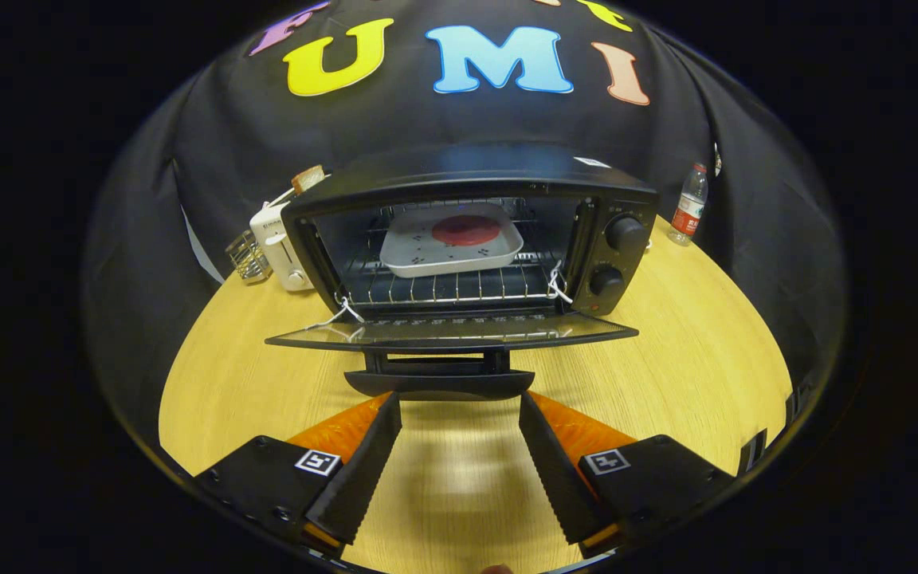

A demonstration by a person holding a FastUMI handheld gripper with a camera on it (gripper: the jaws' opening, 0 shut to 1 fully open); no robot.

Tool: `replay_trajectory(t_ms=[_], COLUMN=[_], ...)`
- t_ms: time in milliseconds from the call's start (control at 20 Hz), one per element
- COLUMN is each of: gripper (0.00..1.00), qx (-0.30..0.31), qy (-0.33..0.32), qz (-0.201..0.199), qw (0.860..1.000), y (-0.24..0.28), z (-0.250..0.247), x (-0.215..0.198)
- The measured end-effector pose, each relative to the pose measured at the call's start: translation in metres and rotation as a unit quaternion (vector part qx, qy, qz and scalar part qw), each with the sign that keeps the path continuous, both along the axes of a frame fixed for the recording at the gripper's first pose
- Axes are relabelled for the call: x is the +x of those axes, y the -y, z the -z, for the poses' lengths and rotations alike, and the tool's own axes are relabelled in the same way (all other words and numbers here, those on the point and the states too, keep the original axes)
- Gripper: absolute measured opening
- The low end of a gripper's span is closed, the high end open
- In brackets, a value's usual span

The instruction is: Open the toaster oven, put the food inside, and close the toaster oven door.

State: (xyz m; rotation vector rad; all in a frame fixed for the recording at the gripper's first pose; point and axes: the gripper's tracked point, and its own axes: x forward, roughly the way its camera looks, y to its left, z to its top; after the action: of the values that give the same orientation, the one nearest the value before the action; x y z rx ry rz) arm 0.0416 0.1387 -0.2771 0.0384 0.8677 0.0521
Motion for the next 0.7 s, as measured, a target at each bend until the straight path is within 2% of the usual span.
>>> replay_trajectory(t_ms=[300, 700], gripper=[0.96, 0.95], qx=[-0.019, 0.012], qy=[0.061, 0.121], qz=[-0.004, 0.013], qw=[0.998, 0.992], y=[0.003, 0.014], z=[-0.033, -0.085], x=[0.026, 0.037])
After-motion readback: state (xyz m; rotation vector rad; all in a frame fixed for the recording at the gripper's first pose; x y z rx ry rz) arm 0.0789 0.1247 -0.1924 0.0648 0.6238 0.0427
